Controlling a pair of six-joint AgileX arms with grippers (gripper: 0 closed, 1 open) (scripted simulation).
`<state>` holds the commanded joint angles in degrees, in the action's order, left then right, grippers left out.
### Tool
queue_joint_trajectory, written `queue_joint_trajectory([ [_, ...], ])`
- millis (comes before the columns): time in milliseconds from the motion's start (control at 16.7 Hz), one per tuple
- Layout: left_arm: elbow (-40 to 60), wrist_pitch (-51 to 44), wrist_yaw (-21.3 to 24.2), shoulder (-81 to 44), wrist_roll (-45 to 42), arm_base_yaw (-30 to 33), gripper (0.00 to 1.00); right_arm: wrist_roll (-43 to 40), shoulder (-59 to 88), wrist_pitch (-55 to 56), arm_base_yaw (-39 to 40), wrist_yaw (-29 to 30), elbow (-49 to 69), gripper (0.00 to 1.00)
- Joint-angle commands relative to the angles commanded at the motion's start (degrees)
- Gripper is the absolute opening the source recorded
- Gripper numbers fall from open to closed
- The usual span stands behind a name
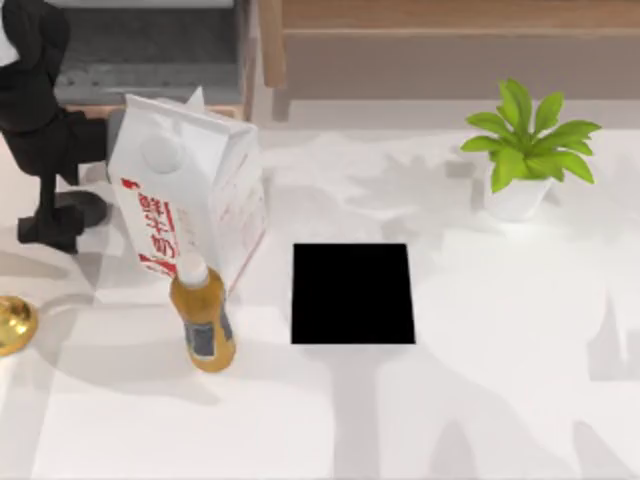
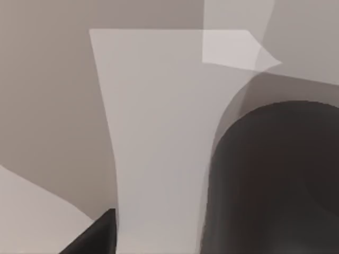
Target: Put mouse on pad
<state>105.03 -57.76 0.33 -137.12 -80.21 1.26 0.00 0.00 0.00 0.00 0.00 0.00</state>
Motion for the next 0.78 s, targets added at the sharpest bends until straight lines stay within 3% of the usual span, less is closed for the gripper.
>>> queue_joint_trajectory([
  [120, 0.0, 0.0, 0.0, 0.0, 0.0, 0.0, 1.0, 0.0, 0.0, 0.0, 0.0, 0.0, 0.0, 1.0],
  [780, 0.0, 0.0, 0.0, 0.0, 0.0, 0.0, 0.17, 0.0, 0.0, 0.0, 0.0, 0.0, 0.0, 1.0],
])
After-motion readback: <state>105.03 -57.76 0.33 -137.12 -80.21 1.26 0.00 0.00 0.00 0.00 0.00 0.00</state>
